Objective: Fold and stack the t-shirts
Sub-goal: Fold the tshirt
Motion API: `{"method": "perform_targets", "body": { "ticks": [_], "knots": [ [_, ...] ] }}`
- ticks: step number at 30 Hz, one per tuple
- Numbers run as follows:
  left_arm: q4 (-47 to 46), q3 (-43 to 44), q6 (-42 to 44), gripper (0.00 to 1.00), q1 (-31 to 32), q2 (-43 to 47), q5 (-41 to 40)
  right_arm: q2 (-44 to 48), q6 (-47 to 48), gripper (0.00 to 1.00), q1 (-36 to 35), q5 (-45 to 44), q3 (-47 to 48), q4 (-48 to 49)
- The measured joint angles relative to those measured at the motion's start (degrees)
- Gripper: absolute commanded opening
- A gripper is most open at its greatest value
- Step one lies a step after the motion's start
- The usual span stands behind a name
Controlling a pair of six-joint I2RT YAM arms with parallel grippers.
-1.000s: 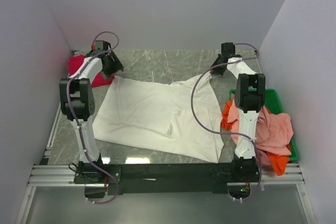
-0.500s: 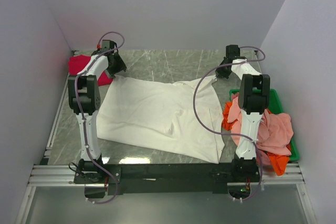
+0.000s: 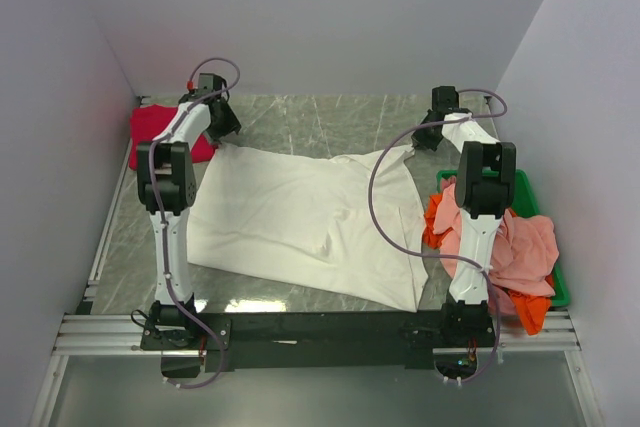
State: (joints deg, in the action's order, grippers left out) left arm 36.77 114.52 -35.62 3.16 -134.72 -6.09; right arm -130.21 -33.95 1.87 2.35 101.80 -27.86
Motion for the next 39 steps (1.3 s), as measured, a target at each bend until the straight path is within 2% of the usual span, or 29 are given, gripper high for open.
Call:
{"method": "perform_targets", "body": {
  "ticks": [3, 14, 21, 23, 26, 31, 34, 35, 38, 39],
  "knots": [
    [0.5, 1.9, 0.0, 0.57, 0.1, -1.5, -0.8, 0.0, 0.2, 0.0, 0.0, 0.0, 0.0, 0.0],
    [1.2, 0.6, 0.1, 0.56, 0.5, -1.4, -4.5, 0.0, 0.4, 0.0, 0.8, 0.3, -0.1, 0.0],
    [1.6, 0.1, 0.6, 0.38, 0.5, -1.1, -5.3, 0.0, 0.5, 0.0, 0.8, 0.3, -0.1, 0.0],
    [1.9, 0.1, 0.7, 0.37, 0.5, -1.1, -5.4, 0.0, 0.6, 0.0, 0.8, 0.4, -0.1, 0.0],
    [2.1, 0.1, 0.7, 0.31, 0.5, -1.1, -5.5, 0.0, 0.6, 0.0, 0.9, 0.6, -0.1, 0.0],
    [2.5, 0.1, 1.1, 0.29, 0.5, -1.1, -5.7, 0.4, 0.6, 0.0, 1.1, 1.2, -1.0, 0.5],
    [2.7, 0.1, 1.4, 0.19, 0.5, -1.1, -5.8, 0.9, 0.6, 0.0, 1.2, 1.6, -1.5, 0.6],
    [2.9, 0.1, 1.6, 0.12, 0.5, -1.1, -5.8, 1.0, 0.6, 0.0, 1.2, 1.6, -1.8, 0.6],
    [3.1, 0.1, 2.0, 0.0, 0.5, -1.1, -5.8, 1.2, 0.6, 0.0, 1.3, 1.9, -2.0, 0.7],
    [3.1, 0.1, 2.1, 0.0, 0.6, -1.1, -5.8, 1.3, 0.6, 0.0, 1.3, 2.0, -2.0, 0.7]
  ]
}}
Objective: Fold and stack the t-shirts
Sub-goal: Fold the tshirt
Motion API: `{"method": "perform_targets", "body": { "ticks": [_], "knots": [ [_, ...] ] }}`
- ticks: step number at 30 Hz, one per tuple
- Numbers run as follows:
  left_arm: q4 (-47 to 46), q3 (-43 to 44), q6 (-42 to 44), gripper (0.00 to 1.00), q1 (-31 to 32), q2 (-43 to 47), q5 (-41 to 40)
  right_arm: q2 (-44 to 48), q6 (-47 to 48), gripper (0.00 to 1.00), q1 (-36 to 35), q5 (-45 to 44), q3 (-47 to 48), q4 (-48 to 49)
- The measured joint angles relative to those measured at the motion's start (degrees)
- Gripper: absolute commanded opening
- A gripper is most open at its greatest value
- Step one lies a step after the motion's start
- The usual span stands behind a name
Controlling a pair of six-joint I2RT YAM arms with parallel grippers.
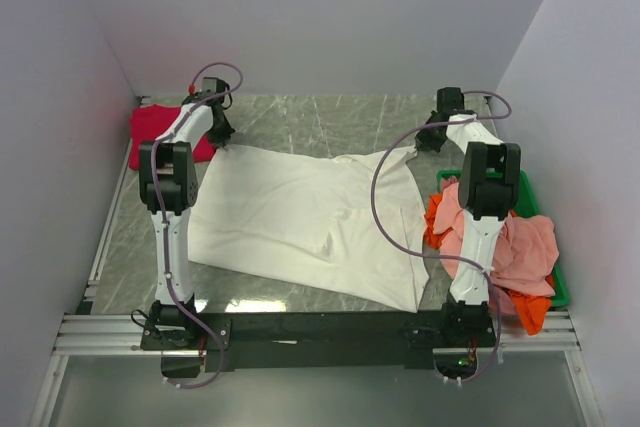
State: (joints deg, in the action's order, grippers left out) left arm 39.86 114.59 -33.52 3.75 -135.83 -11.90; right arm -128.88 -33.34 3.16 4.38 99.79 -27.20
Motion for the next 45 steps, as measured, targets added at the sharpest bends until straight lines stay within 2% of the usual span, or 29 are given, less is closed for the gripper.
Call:
{"method": "perform_targets", "body": {
  "ticks": [12, 19, 31, 45],
  "knots": [
    [-0.6, -0.5, 0.1, 0.0, 0.3, 0.7, 2.6, 6.4, 0.0, 0.0, 0.0, 3.3, -0.1, -0.5],
    [-1.0, -2.6, 0.2, 0.0, 1.0, 5.3, 3.1, 12.2, 0.2, 0.0, 0.0, 4.9, -3.2, -1.5],
    [-5.2, -17.0, 1.9, 0.0, 1.0, 20.0, 3.0, 24.3, 1.2, 0.0, -1.0, 7.5, -14.3, -5.1],
    [-7.6, -33.7, 5.0, 0.0, 1.0, 27.4, -2.1, 46.8, 0.0, 0.0, -5.1, 7.5, -31.5, -9.5]
  ]
}}
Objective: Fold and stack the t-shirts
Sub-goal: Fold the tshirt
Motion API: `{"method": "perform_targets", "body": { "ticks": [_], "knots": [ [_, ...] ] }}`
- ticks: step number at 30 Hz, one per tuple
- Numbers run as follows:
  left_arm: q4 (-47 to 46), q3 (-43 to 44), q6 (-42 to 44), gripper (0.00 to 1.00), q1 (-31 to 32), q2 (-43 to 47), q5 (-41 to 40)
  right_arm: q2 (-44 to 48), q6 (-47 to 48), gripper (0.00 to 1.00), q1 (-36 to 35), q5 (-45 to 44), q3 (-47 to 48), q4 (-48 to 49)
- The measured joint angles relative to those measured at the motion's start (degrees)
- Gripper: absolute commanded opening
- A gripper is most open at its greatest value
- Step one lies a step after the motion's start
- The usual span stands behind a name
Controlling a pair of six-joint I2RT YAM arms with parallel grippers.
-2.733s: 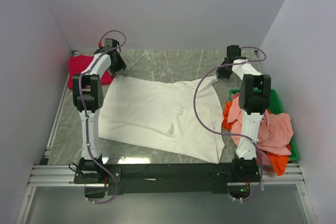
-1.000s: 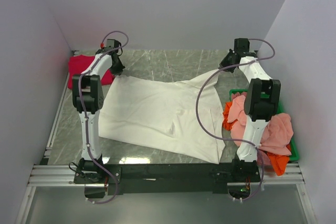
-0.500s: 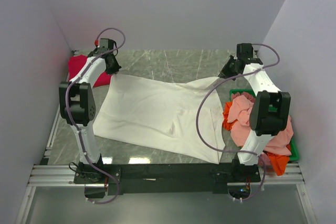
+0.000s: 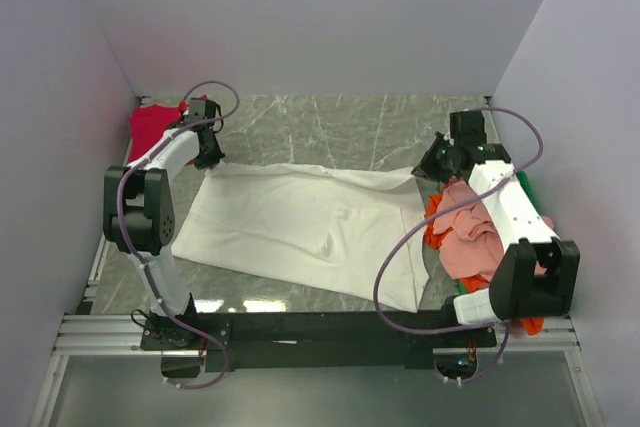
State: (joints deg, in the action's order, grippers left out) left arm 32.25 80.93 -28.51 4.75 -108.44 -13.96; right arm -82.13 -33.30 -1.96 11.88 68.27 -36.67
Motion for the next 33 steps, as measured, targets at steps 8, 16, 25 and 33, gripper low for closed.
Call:
{"method": "perform_targets", "body": {
  "ticks": [8, 16, 25, 33],
  "knots": [
    [-1.9, -4.2, 2.4, 0.0, -0.1, 5.3, -2.9, 12.3, -2.4, 0.0, -3.2, -0.9, -9.3, -3.4],
    [-3.0, -11.5, 3.0, 0.0, -0.1, 9.9, -3.6, 23.3, -6.7, 0.0, -7.5, -1.9, -16.7, -7.0],
    [-3.5, -16.6, 2.9, 0.0, -1.0, 14.6, -3.9, 33.3, -9.8, 0.0, -8.6, -3.6, -18.5, -12.2],
    [-4.1, -17.1, 2.9, 0.0, -2.3, 16.2, -3.9, 36.3, -10.3, 0.0, -8.7, -4.3, -18.5, -16.8]
  ]
}}
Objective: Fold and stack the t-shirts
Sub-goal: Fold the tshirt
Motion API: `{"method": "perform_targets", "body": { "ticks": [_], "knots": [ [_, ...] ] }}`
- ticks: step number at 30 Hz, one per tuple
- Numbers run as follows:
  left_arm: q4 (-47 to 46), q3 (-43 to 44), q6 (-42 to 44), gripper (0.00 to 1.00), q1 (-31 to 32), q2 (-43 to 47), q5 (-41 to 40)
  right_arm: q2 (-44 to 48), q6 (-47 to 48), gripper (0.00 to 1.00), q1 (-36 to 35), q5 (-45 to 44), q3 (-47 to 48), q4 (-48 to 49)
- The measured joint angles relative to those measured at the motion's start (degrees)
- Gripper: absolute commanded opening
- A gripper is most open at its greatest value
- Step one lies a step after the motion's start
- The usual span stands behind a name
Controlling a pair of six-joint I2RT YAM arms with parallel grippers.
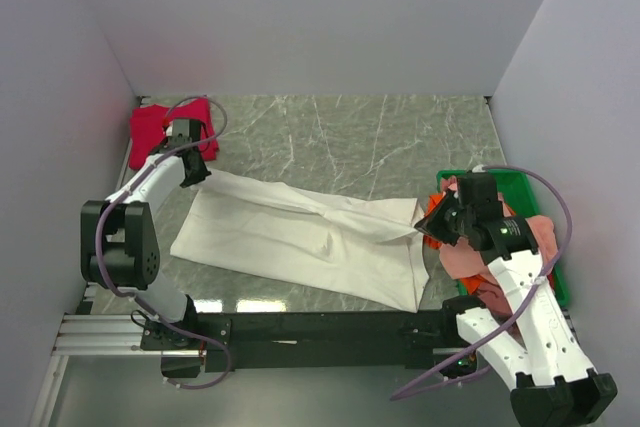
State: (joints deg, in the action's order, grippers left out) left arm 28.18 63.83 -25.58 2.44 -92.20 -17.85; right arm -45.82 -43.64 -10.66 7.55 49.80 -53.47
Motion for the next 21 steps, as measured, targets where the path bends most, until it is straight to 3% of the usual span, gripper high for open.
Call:
{"method": "perform_targets", "body": {
  "ticks": [13, 21],
  "knots": [
    [0.1, -5.0, 0.0, 0.0, -0.7, 3.3, 0.0, 8.0, -2.9, 0.0, -3.8, 0.7, -5.9, -3.9],
    [0.1, -7.4, 0.0, 0.0, -1.1, 6.7, 0.0, 10.1, -7.6, 0.0, -10.3, 0.4, -9.2, -4.5]
  ]
}}
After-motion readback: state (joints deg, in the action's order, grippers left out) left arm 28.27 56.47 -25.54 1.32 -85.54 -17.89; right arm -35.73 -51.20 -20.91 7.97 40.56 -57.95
